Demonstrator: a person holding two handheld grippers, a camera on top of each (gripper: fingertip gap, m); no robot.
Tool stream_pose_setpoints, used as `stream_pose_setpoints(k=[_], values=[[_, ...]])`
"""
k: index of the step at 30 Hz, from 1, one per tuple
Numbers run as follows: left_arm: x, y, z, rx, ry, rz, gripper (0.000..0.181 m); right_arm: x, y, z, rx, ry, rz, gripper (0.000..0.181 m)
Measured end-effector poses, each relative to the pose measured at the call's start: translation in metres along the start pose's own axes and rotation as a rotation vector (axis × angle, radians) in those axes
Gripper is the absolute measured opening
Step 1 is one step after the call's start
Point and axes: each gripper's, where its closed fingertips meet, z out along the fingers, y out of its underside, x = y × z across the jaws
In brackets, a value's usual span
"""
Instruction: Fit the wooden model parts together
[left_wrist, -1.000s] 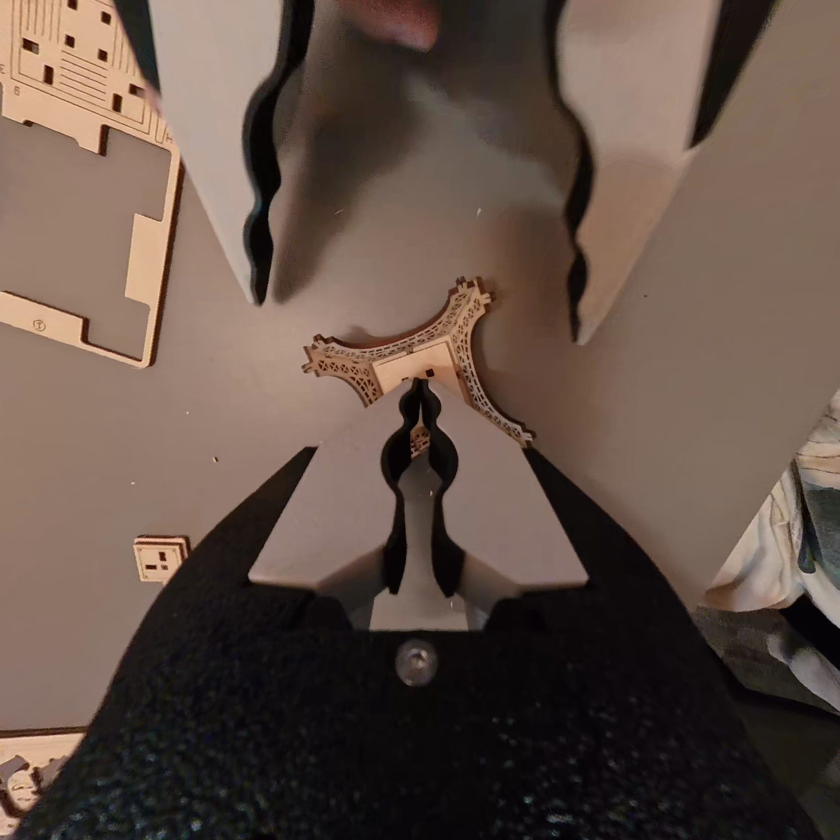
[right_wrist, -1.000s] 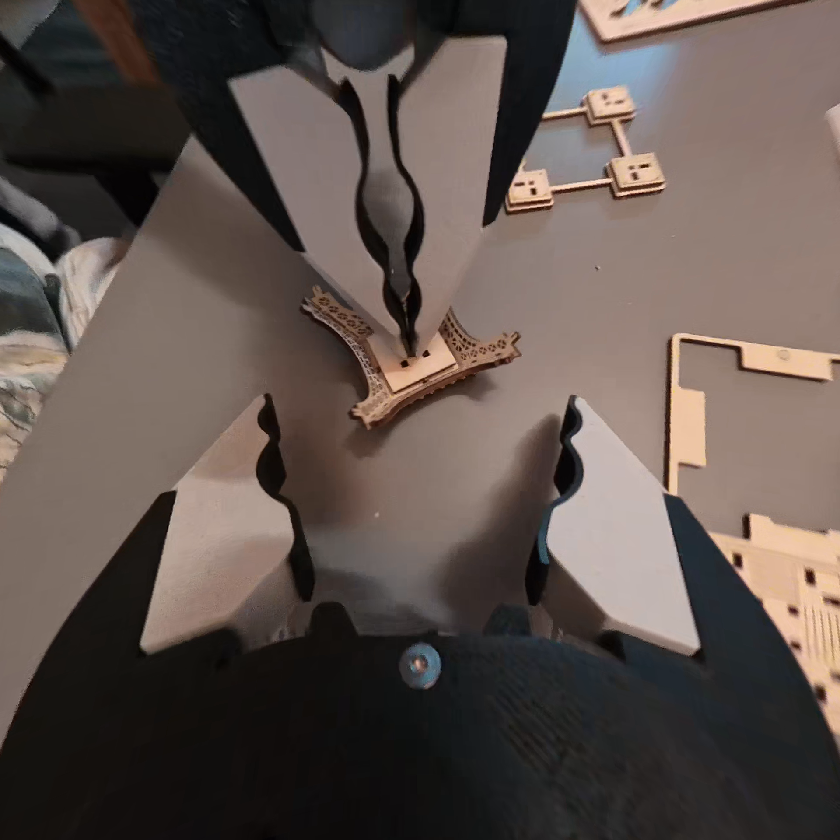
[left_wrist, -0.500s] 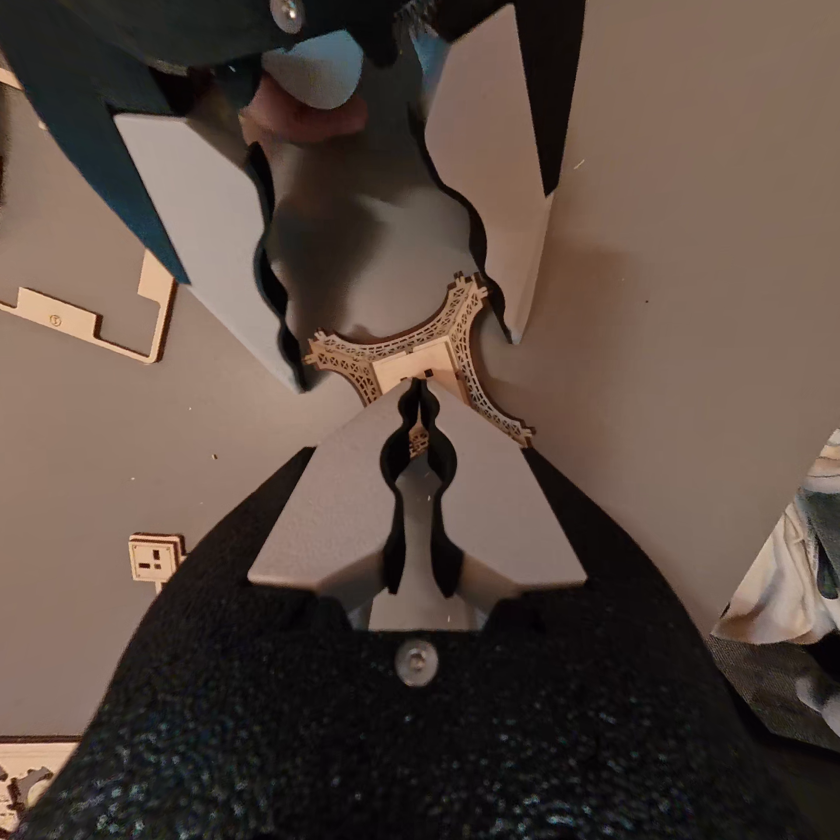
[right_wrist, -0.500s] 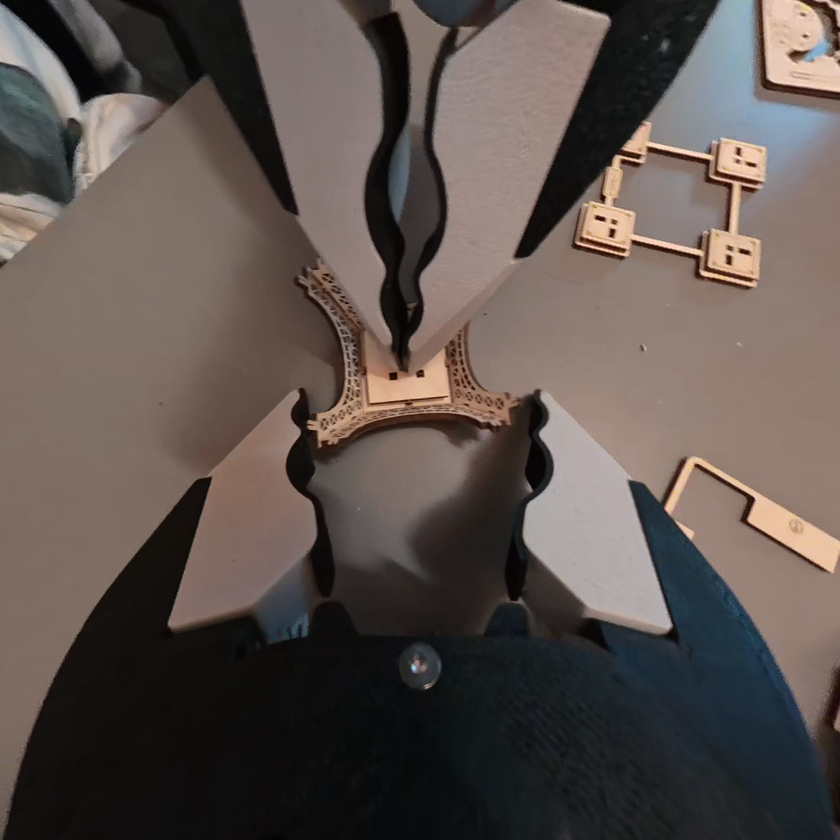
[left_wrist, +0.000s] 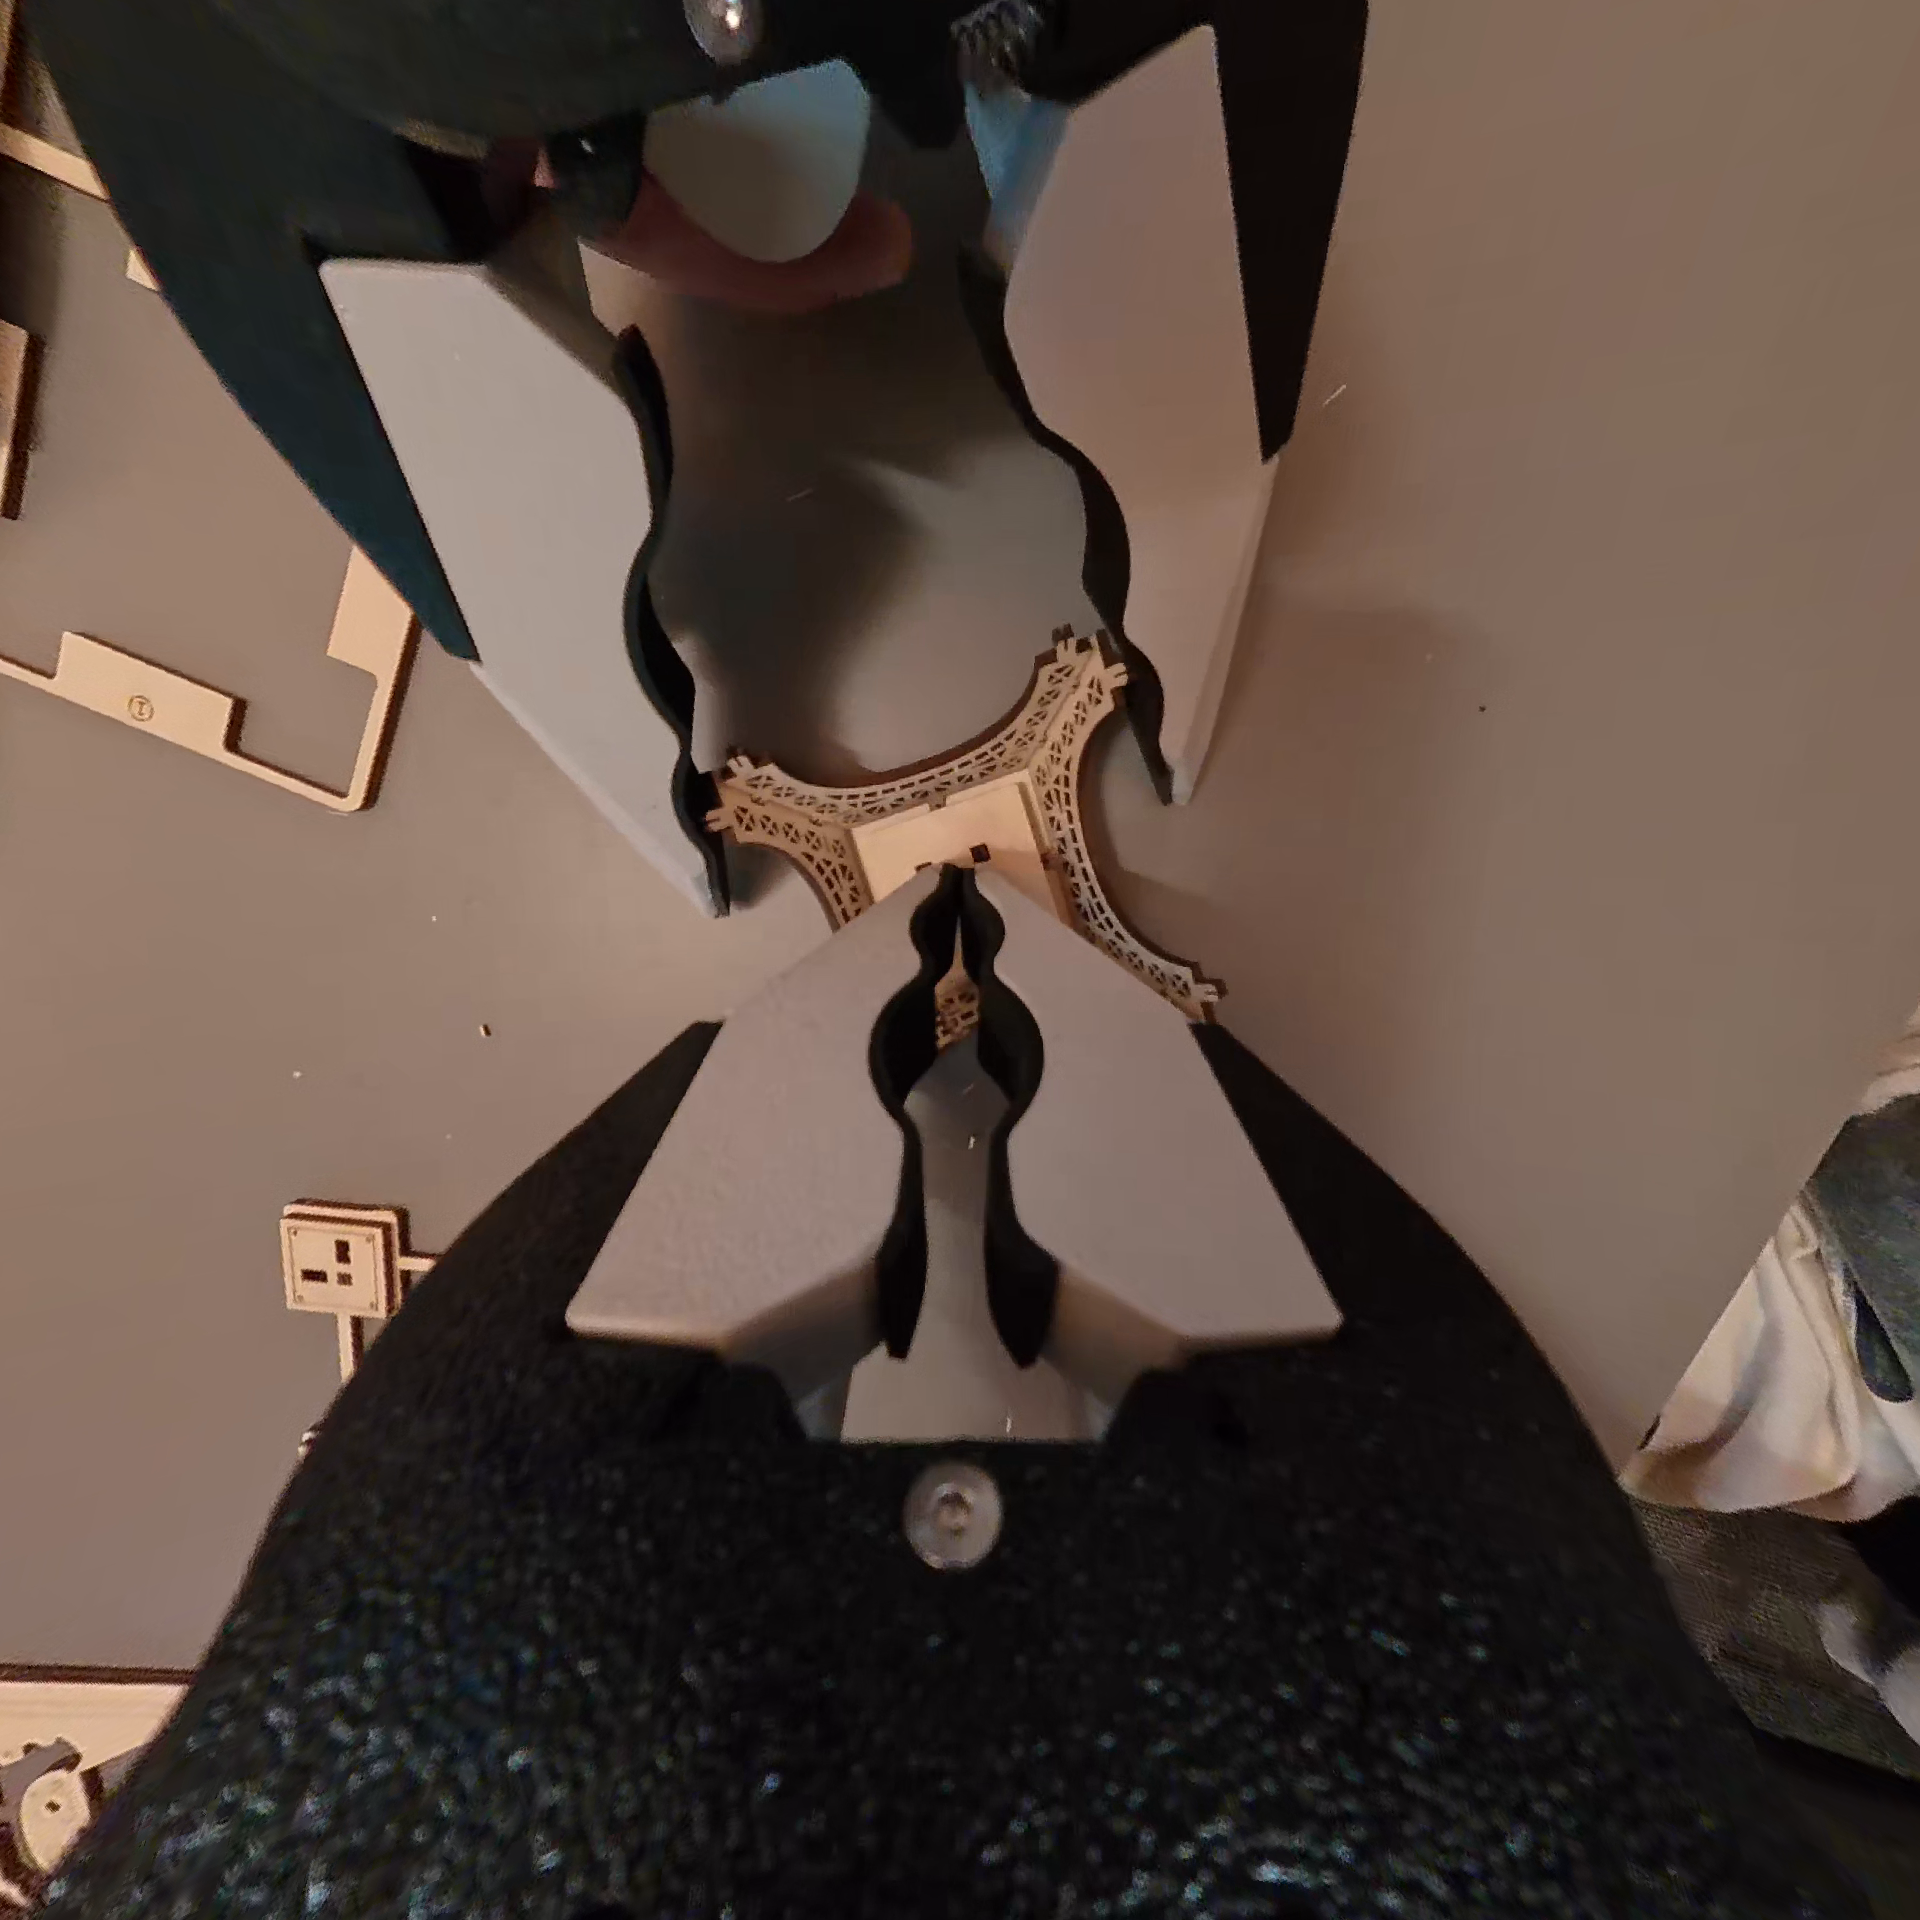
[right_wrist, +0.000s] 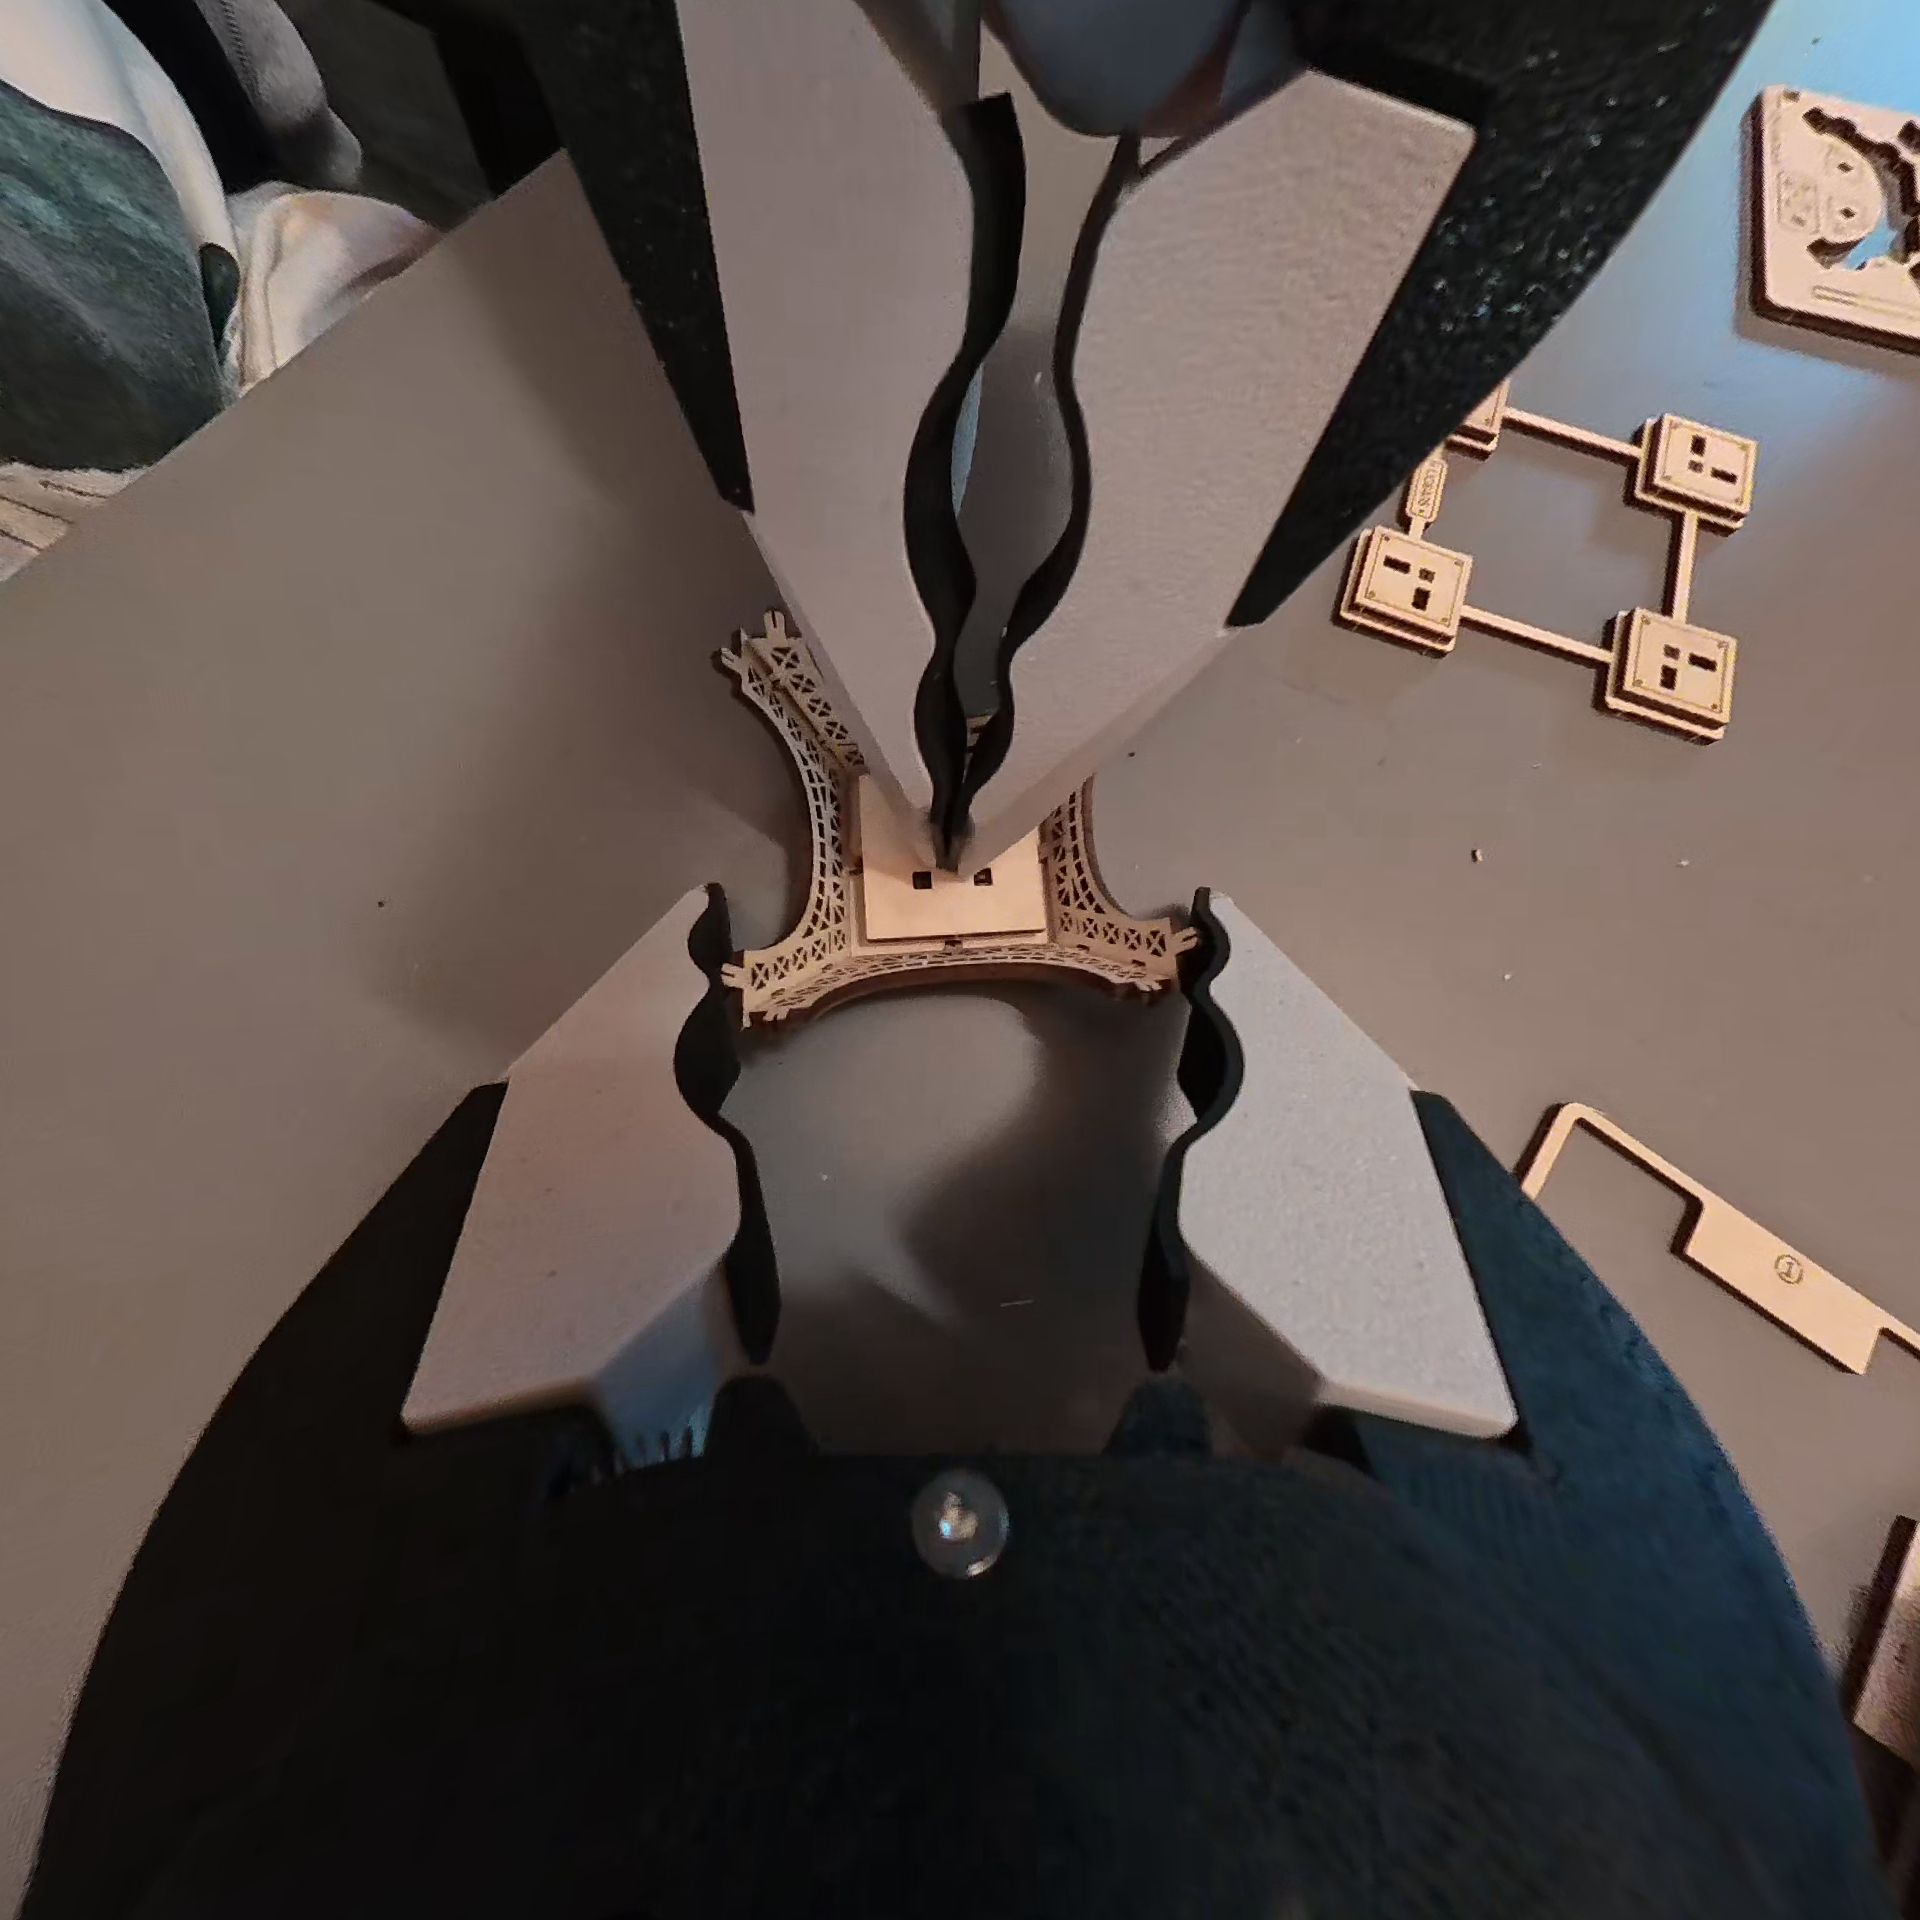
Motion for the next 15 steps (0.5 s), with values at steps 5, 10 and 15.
stream_pose_setpoints(k=[5,10,15], values=[[0.000,-0.001,0.000,-0.004,-0.008,0.006,0.000,0.000,-0.001,0.000,0.002,0.008,-0.005,0.086],[0.000,0.000,0.000,-0.025,-0.023,0.021,0.000,0.004,0.001,-0.006,0.011,0.047,0.017,0.088],[0.000,-0.001,0.000,-0.025,-0.009,-0.005,0.000,0.004,-0.016,-0.024,0.107,0.080,0.018,0.095]])
